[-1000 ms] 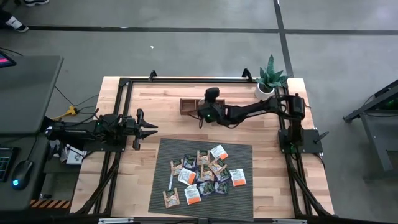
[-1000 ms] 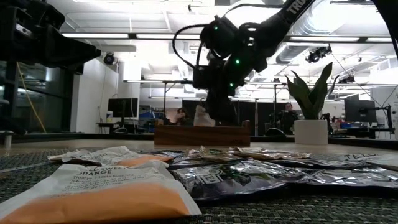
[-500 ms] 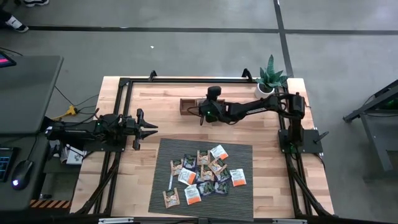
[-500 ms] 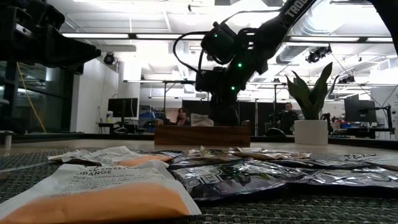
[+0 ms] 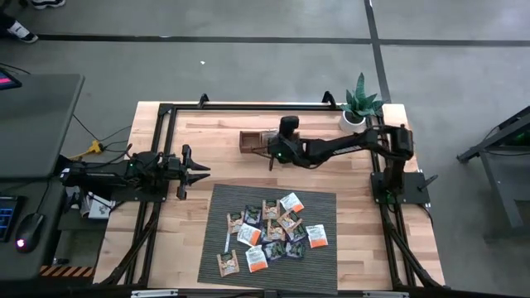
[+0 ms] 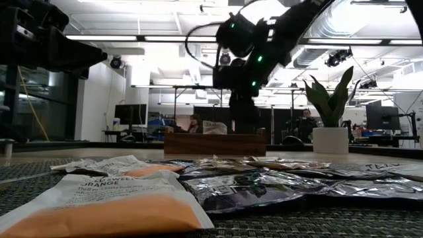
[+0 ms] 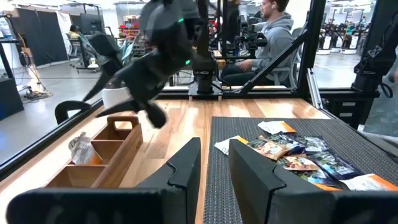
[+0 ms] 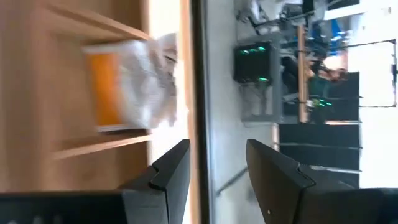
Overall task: Pick & Place Tea
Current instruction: Put the orange tea bag into the middle compartment of the wooden organizer
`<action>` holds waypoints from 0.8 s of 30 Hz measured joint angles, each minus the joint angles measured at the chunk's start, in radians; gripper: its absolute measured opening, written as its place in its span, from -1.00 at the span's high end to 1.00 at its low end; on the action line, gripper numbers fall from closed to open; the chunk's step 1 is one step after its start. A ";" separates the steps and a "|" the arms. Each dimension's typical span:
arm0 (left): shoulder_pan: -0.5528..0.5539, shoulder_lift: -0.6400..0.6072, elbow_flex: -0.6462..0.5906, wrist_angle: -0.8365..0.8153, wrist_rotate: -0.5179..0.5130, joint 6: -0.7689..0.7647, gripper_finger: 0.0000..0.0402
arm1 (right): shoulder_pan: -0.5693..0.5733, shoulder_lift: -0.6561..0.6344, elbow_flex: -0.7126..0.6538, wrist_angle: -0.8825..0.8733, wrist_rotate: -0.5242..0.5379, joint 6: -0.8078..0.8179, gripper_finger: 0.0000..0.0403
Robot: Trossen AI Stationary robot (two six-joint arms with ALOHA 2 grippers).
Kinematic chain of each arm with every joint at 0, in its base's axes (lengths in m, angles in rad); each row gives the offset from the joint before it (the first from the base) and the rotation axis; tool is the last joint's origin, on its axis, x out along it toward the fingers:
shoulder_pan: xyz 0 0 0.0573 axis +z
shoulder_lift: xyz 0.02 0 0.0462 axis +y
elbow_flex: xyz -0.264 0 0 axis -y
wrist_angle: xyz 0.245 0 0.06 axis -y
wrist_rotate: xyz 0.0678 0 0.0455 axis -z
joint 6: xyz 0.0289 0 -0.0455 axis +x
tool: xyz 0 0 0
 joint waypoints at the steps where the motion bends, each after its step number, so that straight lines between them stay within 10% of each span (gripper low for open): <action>1: 0.000 0.000 0.000 0.000 0.000 0.000 0.59 | 0.012 -0.019 0.000 -0.042 -0.021 0.035 0.25; 14: 0.000 0.000 0.000 0.000 0.000 0.000 0.59 | 0.097 -0.188 0.000 -0.522 -0.788 0.358 0.26; 24: 0.000 0.000 0.000 0.000 0.000 0.000 0.59 | 0.135 -0.105 0.000 -0.530 -0.937 0.341 0.26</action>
